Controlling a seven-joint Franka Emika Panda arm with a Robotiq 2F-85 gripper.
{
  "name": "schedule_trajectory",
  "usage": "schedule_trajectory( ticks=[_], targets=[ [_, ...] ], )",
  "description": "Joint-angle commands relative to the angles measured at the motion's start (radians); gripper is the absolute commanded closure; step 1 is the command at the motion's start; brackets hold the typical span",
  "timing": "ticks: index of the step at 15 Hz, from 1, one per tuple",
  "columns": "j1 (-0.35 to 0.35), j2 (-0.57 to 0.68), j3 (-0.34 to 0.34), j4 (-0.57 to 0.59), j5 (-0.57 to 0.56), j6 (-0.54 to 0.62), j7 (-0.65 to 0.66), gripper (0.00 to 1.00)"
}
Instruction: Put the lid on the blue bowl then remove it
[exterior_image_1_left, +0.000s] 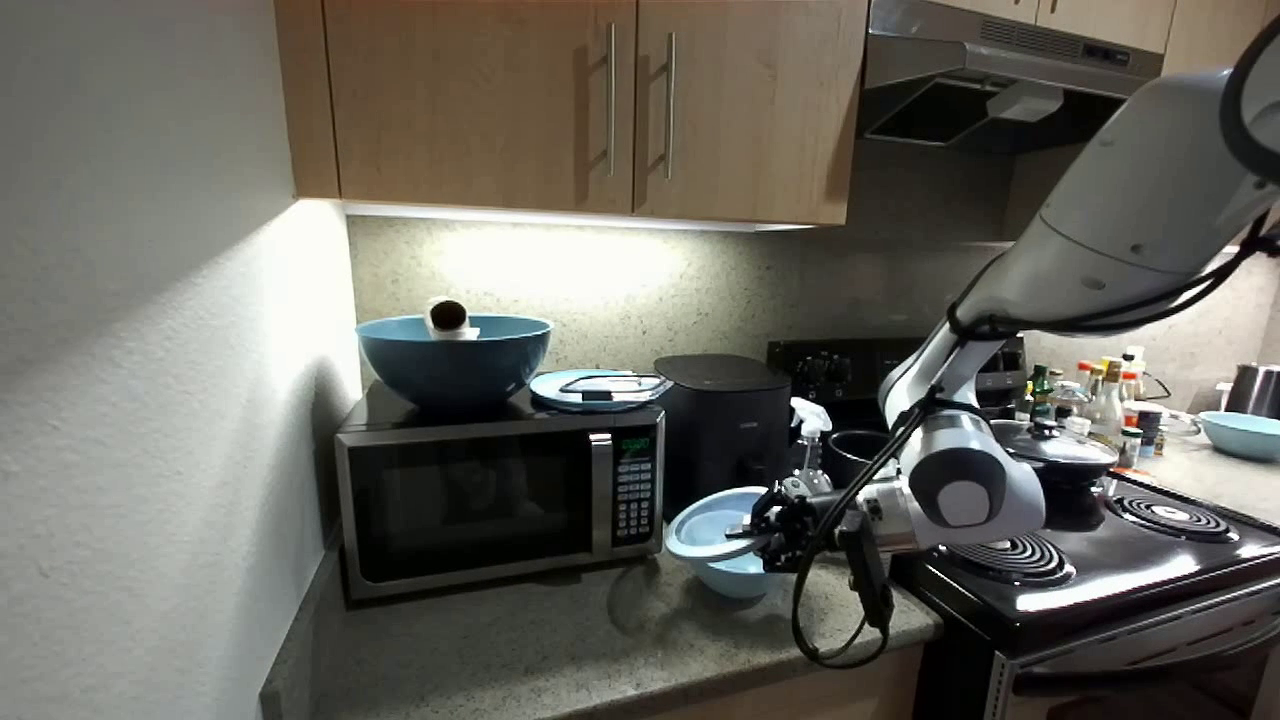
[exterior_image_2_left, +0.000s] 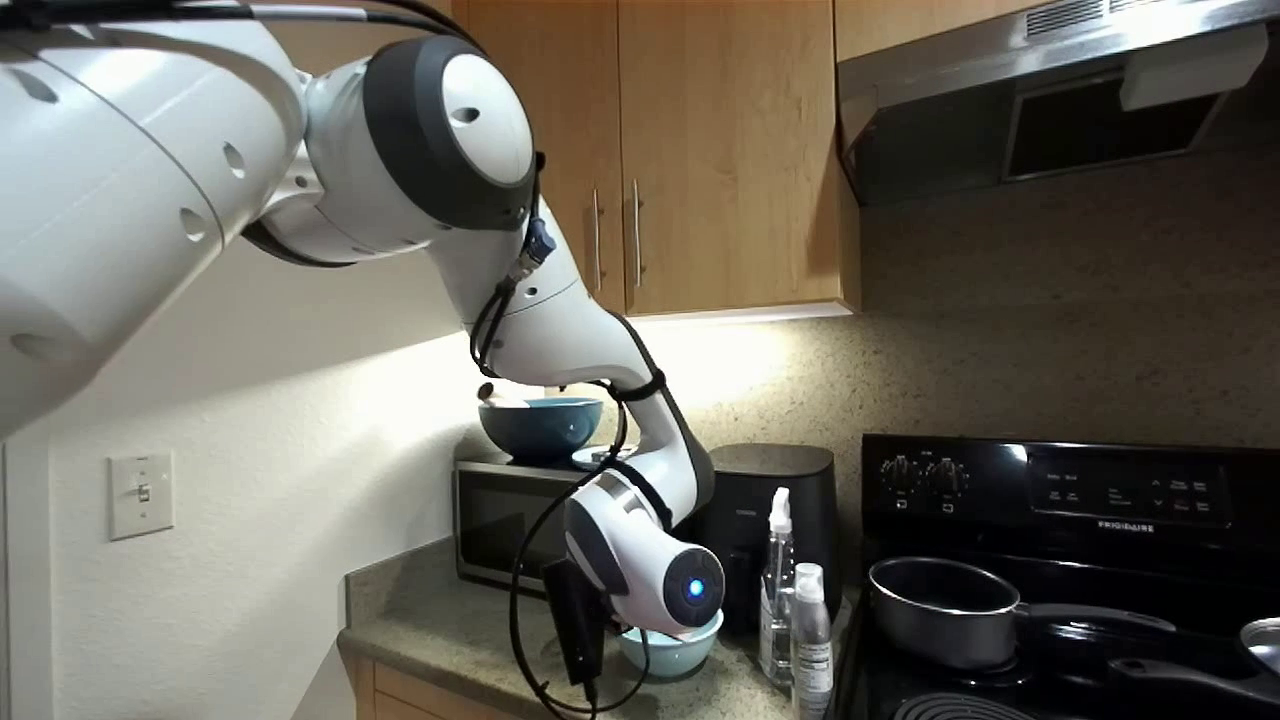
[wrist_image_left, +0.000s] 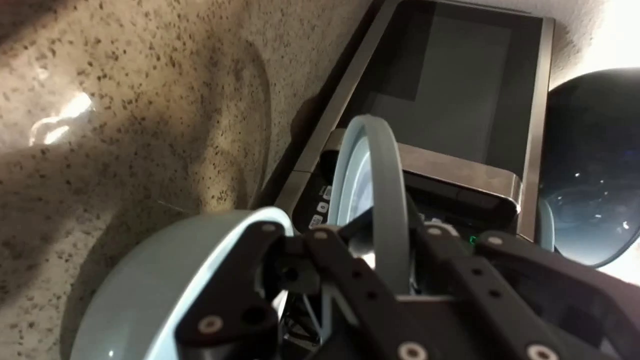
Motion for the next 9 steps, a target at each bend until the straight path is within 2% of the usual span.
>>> schedule_trajectory(
  ticks=[1, 3, 6, 9],
  targets=[
    [-0.041, 0.073, 0.016, 0.070, 0.065, -0.081, 0.036, 0.99],
    [-0.056, 0.106, 0.010, 0.106, 0.148, -0.136, -0.052, 0.99],
    [-0.066, 0.133, 0.000, 0.141, 0.202, -0.170, -0.059, 0.99],
    [-0.067, 0.138, -0.003, 0.144, 0.238, -0.155, -0.040, 0.99]
  ],
)
